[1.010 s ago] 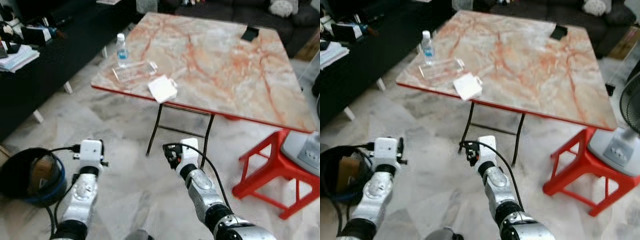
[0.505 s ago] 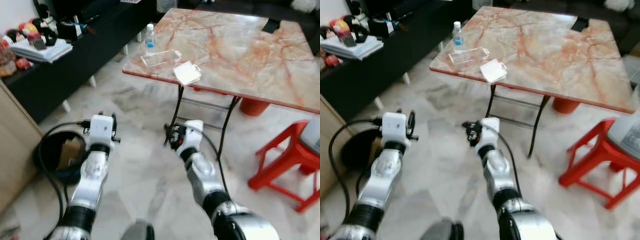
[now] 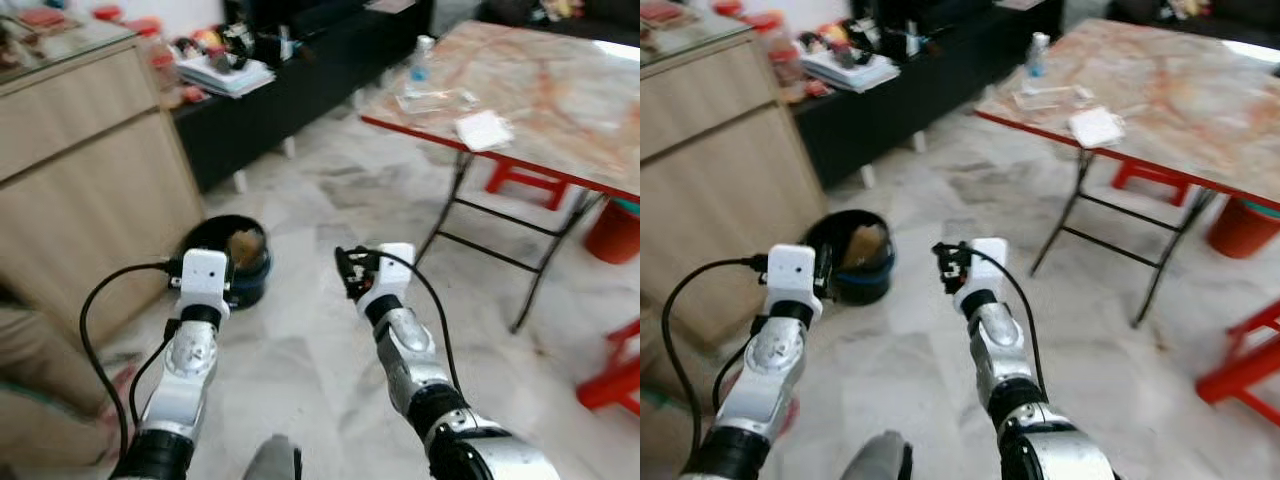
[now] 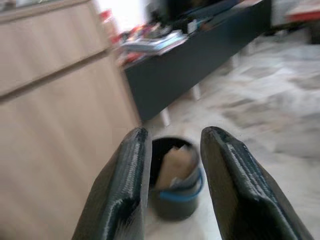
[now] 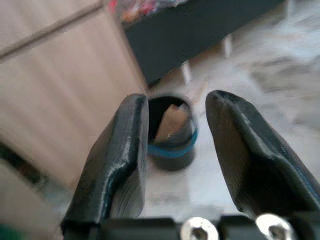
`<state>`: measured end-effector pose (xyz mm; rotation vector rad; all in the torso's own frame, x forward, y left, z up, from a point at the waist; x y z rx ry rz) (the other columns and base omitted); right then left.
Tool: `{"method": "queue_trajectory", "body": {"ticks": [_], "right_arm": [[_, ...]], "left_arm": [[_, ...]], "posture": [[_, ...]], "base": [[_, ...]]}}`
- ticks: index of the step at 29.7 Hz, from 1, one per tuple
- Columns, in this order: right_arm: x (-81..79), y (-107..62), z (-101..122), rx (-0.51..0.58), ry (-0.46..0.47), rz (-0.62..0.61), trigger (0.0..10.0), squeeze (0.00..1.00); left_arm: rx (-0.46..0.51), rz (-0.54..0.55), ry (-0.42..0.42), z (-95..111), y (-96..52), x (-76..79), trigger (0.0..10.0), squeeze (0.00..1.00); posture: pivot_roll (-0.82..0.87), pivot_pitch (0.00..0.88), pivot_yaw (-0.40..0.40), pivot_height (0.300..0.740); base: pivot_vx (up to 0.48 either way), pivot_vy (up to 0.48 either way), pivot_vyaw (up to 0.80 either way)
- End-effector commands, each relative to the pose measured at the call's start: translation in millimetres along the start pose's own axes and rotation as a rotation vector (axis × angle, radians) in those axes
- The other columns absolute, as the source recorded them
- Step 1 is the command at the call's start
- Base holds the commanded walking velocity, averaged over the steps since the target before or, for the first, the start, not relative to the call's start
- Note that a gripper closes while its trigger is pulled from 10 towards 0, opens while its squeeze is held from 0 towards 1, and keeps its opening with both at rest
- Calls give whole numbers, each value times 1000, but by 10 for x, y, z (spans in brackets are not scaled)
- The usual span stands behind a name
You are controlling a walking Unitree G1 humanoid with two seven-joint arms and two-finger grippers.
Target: Picking trash to rubbish bin
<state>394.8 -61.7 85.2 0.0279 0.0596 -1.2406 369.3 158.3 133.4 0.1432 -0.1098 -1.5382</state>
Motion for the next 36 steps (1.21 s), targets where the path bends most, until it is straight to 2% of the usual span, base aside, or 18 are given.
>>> {"method": "queue_trajectory", "body": {"ticks": [1, 18, 26, 36], "right_arm": [[-16, 55, 125, 35, -8, 6, 10000, 0], [13, 63, 157, 43, -4, -4, 10000, 0], [-33, 79, 180, 50, -3, 10, 10000, 0], [-60, 96, 221, 67, 26, 13, 10000, 0]], "left_arm": [[14, 6, 1, 60, 47, -23, 10000, 0], [9, 7, -3, 47, 37, -28, 10000, 0], [15, 13, 3, 73, 60, -56, 10000, 0], [22, 13, 18, 103, 86, -81, 10000, 0]], "posture": [[124, 145, 1, 740], [129, 131, -4, 740], [139, 140, -4, 740], [145, 146, 2, 740]], "base": [[289, 0, 0], [272, 0, 0], [244, 0, -800], [243, 0, -46]]}}
Point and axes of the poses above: a point about 5 cm out from each wrist's last joint towards the gripper, its own y axis pointing out of the wrist towards the gripper, its own z axis along the axis of the wrist's last joint, x = y × z, the point moved 5 cm from there along y, pointing out of the wrist towards the gripper, and after that the axes turned 10 degrees about -y, right-handed, at the moved point
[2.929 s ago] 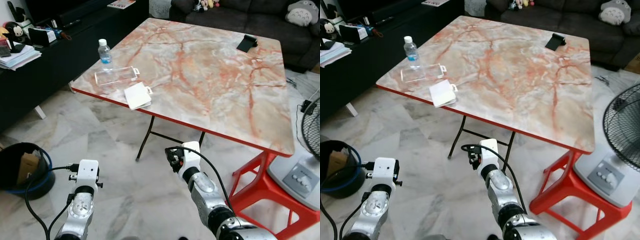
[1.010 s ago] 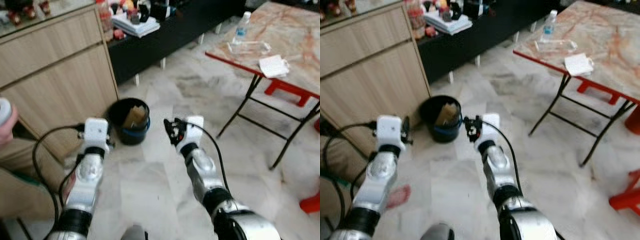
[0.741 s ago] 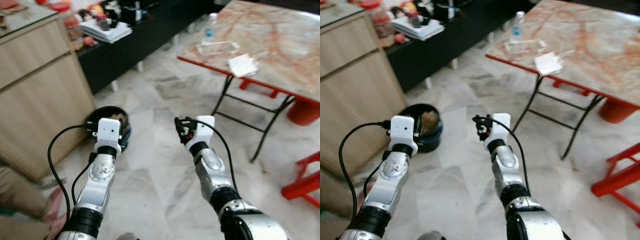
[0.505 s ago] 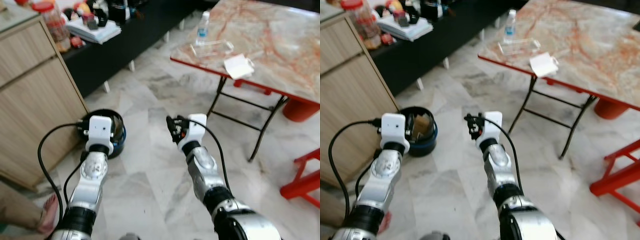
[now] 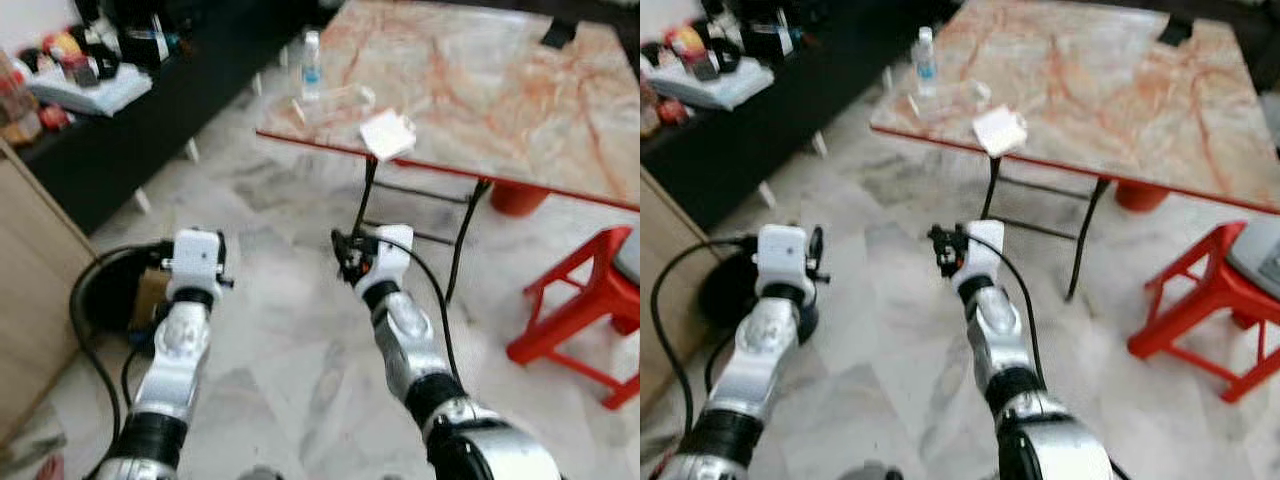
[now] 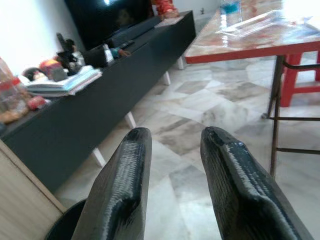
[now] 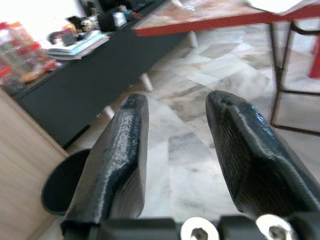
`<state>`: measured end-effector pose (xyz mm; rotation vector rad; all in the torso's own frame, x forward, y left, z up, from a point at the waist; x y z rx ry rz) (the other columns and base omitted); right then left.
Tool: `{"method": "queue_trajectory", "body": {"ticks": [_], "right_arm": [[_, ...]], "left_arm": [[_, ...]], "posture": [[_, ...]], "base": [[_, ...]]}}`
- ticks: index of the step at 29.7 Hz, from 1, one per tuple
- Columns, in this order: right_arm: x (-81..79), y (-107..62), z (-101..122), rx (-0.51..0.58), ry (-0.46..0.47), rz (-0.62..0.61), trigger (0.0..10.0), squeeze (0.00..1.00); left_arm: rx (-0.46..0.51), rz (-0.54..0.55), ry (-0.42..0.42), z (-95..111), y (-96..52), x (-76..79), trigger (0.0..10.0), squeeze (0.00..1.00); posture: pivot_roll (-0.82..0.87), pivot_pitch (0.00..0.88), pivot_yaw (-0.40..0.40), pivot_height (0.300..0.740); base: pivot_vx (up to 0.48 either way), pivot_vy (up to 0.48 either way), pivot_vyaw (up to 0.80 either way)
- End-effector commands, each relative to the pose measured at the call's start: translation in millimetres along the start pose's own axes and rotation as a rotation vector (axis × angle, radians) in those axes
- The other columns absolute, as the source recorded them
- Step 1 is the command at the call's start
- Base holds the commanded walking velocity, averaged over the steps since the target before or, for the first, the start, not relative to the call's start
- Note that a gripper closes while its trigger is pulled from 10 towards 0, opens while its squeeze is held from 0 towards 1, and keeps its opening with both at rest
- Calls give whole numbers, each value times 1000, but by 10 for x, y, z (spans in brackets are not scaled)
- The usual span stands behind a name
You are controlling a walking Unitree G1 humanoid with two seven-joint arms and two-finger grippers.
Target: Picking trash to rubbish bin
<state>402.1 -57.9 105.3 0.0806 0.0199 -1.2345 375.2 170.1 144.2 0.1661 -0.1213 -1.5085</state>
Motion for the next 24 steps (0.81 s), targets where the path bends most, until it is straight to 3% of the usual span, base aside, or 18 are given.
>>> {"method": "queue_trajectory", "body": {"ticks": [1, 7, 24], "right_arm": [[-37, 23, 28, 7, 33, 7, 10000, 0], [-23, 22, 37, 9, 9, 4, 10000, 0], [-60, 37, 119, 47, -26, 24, 10000, 0]], "left_arm": [[1, -16, 9, 15, 15, 40, 10000, 0], [3, -29, 17, 21, 31, 70, 10000, 0], [9, -20, 26, 21, 55, 64, 10000, 0]], "posture": [[144, 146, 2, 740], [141, 143, 4, 740], [134, 111, -6, 740]], "base": [[244, 0, -800], [242, 0, -778], [283, 0, 0]]}}
Point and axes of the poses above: a point about 5 cm out from each wrist's last joint towards the gripper, its own y axis pointing out of the wrist towards the gripper, its own z axis along the axis of the wrist's last joint, x = y × z, the point moved 5 cm from there along y, pointing out of the wrist towards the gripper, and after that the axes turned 10 degrees about -y, right-handed, at the moved point
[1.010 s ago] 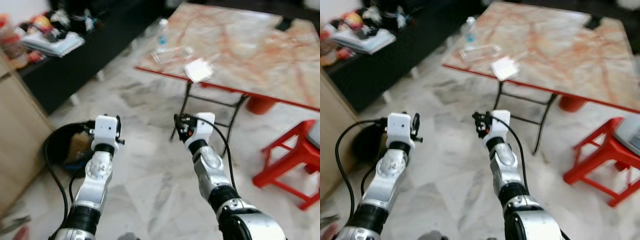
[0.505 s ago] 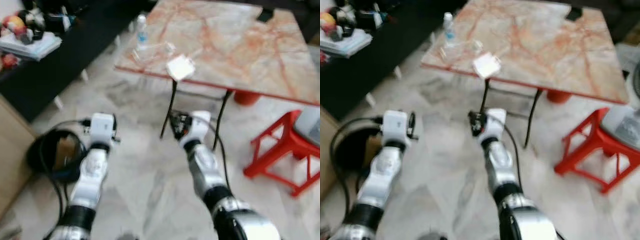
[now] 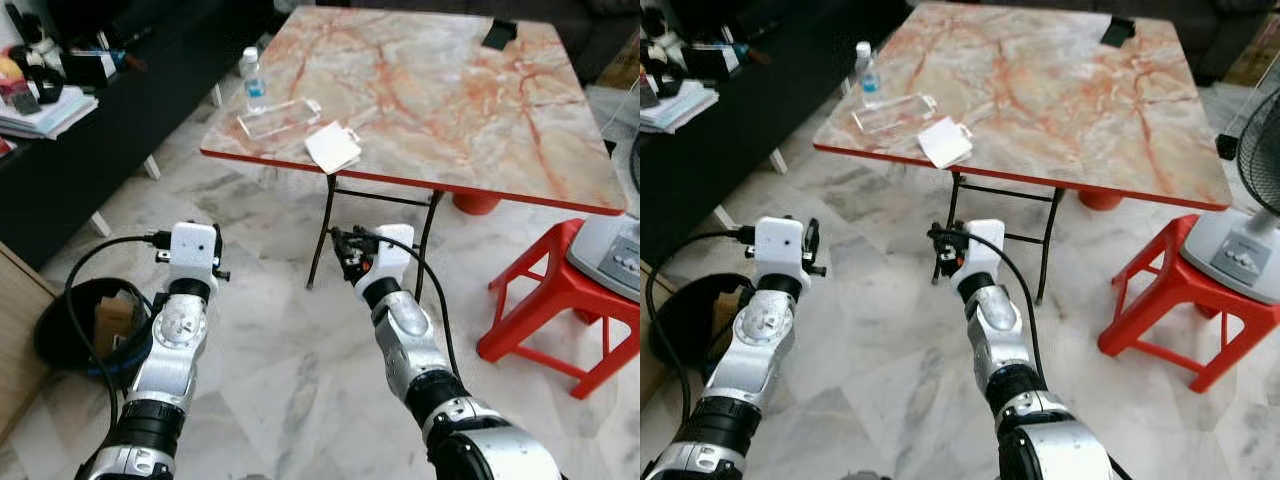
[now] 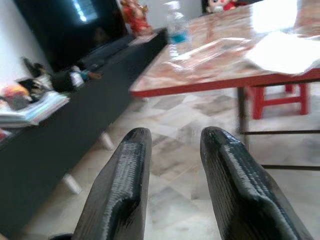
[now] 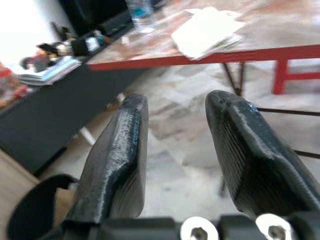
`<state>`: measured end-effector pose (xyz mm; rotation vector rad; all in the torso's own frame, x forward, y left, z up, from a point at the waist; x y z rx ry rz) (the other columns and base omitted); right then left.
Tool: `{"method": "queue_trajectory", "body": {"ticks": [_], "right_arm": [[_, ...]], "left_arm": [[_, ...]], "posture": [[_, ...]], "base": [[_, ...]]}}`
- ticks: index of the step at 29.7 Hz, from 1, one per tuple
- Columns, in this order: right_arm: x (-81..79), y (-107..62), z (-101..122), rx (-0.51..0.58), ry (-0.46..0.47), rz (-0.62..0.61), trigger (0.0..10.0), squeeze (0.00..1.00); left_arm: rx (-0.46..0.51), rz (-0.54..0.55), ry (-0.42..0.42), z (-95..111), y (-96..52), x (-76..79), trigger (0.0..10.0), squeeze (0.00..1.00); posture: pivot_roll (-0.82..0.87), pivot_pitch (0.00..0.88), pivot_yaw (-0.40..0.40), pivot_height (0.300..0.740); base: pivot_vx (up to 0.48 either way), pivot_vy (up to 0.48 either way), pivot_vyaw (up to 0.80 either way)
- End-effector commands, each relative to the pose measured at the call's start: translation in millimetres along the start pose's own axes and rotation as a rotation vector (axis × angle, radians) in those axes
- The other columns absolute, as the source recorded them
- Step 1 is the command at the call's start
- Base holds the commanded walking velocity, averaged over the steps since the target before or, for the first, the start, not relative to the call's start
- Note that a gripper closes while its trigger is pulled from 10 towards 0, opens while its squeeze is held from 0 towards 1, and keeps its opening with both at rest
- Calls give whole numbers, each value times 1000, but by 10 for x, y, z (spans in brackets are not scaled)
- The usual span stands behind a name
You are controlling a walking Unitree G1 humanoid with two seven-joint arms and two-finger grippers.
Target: Picking trash to rubbish bin
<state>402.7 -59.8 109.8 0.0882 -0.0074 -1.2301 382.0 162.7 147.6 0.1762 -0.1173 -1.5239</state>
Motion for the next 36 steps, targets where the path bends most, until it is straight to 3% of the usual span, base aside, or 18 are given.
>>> {"method": "queue_trajectory", "body": {"ticks": [1, 17, 28, 36], "right_arm": [[-80, 37, 74, 28, -7, 19, 10000, 0], [-135, 54, 112, 44, 4, 39, 10000, 0], [-162, 65, 165, 65, -31, 55, 10000, 0], [-173, 56, 163, 70, -33, 56, 10000, 0]], "left_arm": [[5, -3, 19, -4, -16, -13, 10000, 0], [7, 6, 19, -16, -22, -27, 10000, 0], [15, 21, 24, 27, 7, -70, 10000, 0], [16, 25, 28, 36, 12, -88, 10000, 0]], "posture": [[134, 110, -7, 740], [136, 87, -15, 740], [143, 127, -15, 740], [144, 135, -13, 740]], "base": [[326, 0, 0], [374, 0, -150], [380, 0, 0], [380, 0, 466]]}}
Point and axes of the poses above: a point about 5 cm out from each wrist's last joint towards the gripper, its own y axis pointing out of the wrist towards the gripper, its own z axis along the axis of the wrist's last joint, x = y × z, the point moved 5 cm from there along y, pointing out of the wrist towards the gripper, and after that the axes turned 10 degrees about -y, right-handed, at the moved point
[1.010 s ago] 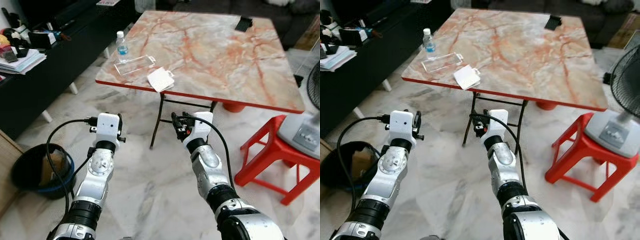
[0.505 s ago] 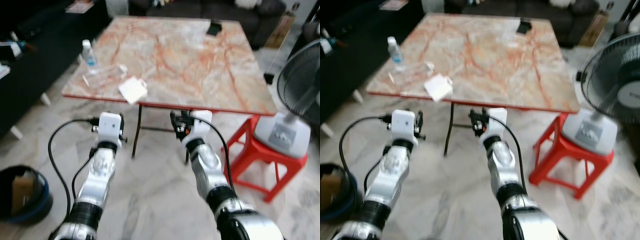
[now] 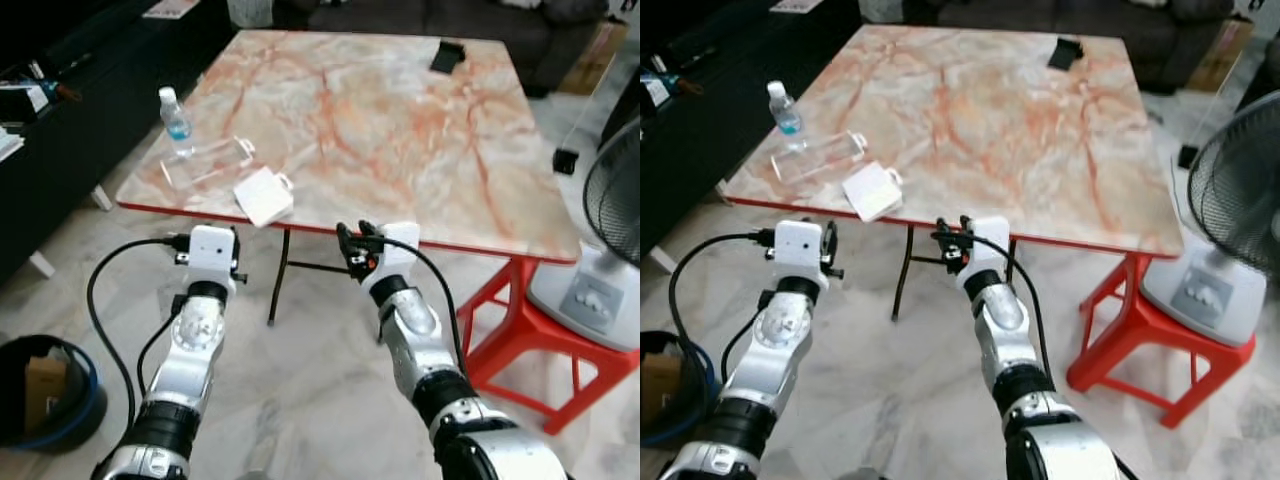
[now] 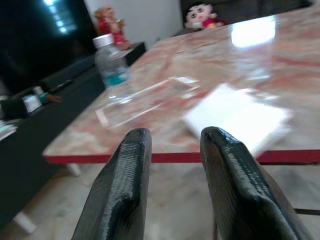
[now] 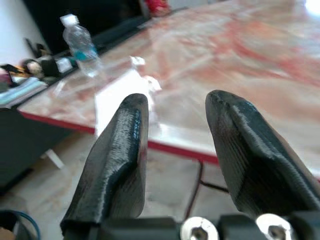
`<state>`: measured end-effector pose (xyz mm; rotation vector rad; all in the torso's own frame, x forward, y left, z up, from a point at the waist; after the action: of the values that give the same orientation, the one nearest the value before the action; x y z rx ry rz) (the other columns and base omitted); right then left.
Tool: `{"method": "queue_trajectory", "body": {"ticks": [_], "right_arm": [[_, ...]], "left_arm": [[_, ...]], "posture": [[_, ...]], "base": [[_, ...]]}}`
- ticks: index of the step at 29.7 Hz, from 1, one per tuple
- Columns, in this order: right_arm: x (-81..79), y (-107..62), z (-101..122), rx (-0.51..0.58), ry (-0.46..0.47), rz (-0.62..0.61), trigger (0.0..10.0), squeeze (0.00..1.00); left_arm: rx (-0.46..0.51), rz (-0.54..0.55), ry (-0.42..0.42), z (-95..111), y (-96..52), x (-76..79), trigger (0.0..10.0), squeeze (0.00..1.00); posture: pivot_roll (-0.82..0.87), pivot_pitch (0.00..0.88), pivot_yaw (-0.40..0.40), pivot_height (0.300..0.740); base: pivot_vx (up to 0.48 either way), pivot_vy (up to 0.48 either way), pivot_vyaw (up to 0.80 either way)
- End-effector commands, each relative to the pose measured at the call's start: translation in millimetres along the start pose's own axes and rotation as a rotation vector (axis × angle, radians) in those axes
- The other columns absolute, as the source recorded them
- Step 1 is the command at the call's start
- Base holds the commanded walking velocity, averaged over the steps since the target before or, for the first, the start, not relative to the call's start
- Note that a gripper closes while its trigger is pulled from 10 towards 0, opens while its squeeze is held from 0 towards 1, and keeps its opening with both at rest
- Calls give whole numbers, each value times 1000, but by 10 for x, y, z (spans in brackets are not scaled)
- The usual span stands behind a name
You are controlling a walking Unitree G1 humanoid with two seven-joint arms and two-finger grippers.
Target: Picking trash to rubbish bin
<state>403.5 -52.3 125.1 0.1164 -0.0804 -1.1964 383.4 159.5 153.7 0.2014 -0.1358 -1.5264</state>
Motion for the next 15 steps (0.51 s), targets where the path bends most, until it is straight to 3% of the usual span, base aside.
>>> {"method": "queue_trajectory", "body": {"ticks": [1, 15], "right_arm": [[-92, 17, 13, 5, 8, 19, 10000, 0], [-91, 26, 10, -2, 12, 17, 10000, 0]], "left_arm": [[-9, 29, 24, -14, -7, -115, 10000, 0], [-2, 25, 25, 17, 14, -106, 10000, 0]], "posture": [[144, 136, -12, 740], [146, 141, -9, 740]], "base": [[382, 0, 0], [380, 0, 0]]}}
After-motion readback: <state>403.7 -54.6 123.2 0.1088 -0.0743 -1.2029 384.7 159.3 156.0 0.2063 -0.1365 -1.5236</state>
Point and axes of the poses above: a point about 5 cm out from each wrist's last joint towards the gripper, its own y axis pointing out of the wrist towards the gripper, its own z axis along the axis of the wrist's last joint, x = y × z, the point moved 5 cm from there along y, pointing out of the wrist towards the gripper, and after that the axes turned 10 degrees about -y, right-handed, at the moved point
